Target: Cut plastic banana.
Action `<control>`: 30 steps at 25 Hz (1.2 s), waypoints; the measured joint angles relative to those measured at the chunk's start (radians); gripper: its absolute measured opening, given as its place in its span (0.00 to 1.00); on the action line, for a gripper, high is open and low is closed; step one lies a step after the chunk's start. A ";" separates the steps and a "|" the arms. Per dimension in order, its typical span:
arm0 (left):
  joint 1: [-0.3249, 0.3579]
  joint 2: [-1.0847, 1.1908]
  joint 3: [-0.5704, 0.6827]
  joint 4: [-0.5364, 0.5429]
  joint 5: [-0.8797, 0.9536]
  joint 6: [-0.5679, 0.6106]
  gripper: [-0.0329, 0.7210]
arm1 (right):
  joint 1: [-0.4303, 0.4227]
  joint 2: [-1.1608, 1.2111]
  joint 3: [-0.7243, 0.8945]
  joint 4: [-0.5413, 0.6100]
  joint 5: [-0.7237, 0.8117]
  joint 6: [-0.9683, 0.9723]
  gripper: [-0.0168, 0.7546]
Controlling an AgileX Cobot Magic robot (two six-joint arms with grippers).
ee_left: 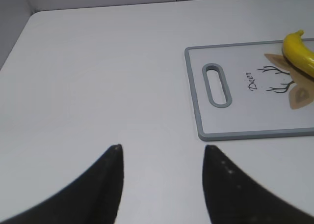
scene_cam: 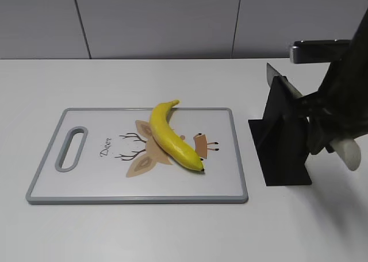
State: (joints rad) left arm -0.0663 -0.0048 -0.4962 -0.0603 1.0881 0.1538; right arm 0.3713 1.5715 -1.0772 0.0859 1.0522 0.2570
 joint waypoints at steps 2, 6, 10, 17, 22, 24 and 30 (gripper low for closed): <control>0.000 0.000 0.000 0.000 0.000 0.000 0.72 | 0.000 -0.041 0.000 -0.005 0.001 0.001 0.26; 0.000 0.000 0.000 0.000 0.000 0.000 0.72 | 0.000 -0.120 0.000 -0.030 0.003 -0.009 0.26; 0.000 0.000 0.000 0.000 0.000 0.000 0.72 | 0.000 -0.180 0.000 -0.033 -0.002 -0.018 0.26; 0.000 0.022 -0.010 -0.001 -0.012 0.002 0.72 | 0.000 -0.214 -0.027 0.014 -0.009 -0.225 0.26; -0.003 0.172 -0.036 -0.052 -0.090 0.087 0.72 | 0.000 -0.190 -0.095 0.101 -0.014 -0.509 0.26; -0.023 0.242 -0.044 -0.077 -0.143 0.116 0.72 | 0.000 -0.165 -0.123 0.128 -0.019 -0.619 0.26; -0.104 0.480 -0.103 -0.108 -0.228 0.265 0.72 | 0.000 -0.061 -0.196 0.170 -0.025 -0.850 0.26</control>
State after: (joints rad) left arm -0.1699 0.4750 -0.5996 -0.1679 0.8598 0.4187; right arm 0.3713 1.5101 -1.2730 0.2557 1.0269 -0.5930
